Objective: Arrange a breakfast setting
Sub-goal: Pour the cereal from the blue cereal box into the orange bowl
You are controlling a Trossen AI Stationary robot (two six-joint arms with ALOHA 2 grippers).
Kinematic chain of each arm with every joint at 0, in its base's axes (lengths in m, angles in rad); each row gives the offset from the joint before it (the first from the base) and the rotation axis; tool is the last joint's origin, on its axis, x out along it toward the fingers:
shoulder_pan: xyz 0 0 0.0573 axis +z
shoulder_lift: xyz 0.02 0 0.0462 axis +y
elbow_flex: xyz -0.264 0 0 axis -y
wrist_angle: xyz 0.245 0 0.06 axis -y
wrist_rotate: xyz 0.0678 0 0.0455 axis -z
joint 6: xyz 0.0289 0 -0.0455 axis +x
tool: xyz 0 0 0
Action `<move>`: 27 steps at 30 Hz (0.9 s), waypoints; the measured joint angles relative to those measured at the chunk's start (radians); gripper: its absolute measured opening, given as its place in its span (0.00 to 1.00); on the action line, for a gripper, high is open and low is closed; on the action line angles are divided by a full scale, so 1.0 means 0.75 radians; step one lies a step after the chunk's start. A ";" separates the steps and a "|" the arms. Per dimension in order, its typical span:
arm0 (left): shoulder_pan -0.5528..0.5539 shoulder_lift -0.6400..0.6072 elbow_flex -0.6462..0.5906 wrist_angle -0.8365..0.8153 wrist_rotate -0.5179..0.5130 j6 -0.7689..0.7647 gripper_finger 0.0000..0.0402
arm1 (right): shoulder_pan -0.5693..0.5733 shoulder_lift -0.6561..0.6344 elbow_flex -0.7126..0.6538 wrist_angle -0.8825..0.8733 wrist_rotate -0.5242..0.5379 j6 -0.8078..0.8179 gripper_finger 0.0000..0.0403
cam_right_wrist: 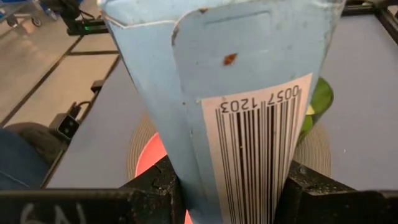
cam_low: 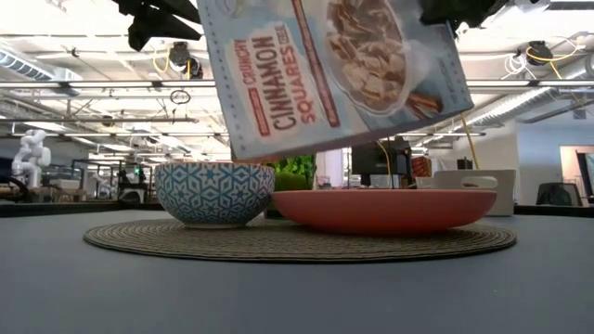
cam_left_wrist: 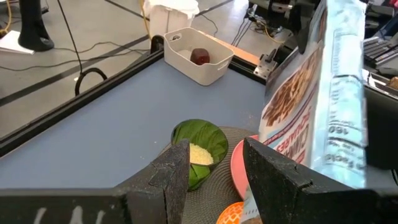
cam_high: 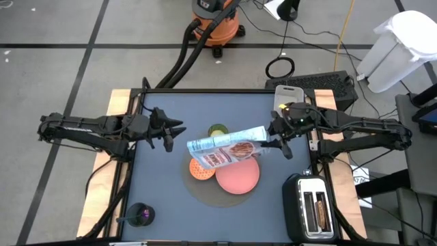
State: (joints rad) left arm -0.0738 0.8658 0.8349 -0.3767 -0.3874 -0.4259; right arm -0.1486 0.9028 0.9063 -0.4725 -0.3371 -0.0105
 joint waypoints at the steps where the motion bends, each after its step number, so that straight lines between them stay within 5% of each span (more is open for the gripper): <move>1: 0.000 0.000 0.000 0.000 0.000 0.003 0.39 | 0.000 0.001 -0.001 0.013 0.001 0.002 0.36; 27: 0.000 0.000 0.000 0.000 0.001 0.005 0.39 | 0.000 0.004 -0.001 0.020 0.027 0.030 0.36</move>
State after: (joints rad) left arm -0.0738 0.8658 0.8352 -0.3767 -0.3870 -0.4225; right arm -0.1486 0.9056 0.9054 -0.4572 -0.3167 0.0116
